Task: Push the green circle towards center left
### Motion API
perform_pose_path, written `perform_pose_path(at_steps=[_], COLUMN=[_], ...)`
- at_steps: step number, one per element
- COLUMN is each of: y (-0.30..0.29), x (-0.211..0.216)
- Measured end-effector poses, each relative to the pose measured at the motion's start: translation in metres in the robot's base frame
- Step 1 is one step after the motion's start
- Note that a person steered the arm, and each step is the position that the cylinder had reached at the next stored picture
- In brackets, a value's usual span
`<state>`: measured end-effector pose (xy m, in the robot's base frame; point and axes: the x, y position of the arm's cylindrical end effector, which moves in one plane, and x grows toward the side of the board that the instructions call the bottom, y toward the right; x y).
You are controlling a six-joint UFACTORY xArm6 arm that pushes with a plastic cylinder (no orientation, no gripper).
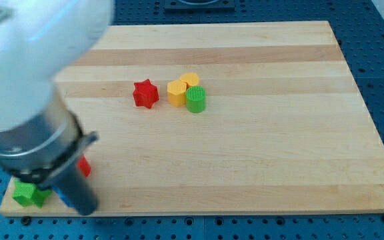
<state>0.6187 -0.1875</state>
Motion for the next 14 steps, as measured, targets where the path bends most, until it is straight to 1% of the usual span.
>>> perform_pose_path(at_steps=[1, 2, 3, 4, 5, 6, 7, 8, 10, 11, 12, 13, 14], y=[-0.02, -0.02, 0.024, 0.114, 0.135, 0.194, 0.297, 0.277, 0.156, 0.149, 0.13, 0.095, 0.051], x=[0.0, 0.0, -0.001, -0.015, -0.067, -0.122, -0.149, -0.194, -0.194, -0.194, -0.189, -0.173, -0.171])
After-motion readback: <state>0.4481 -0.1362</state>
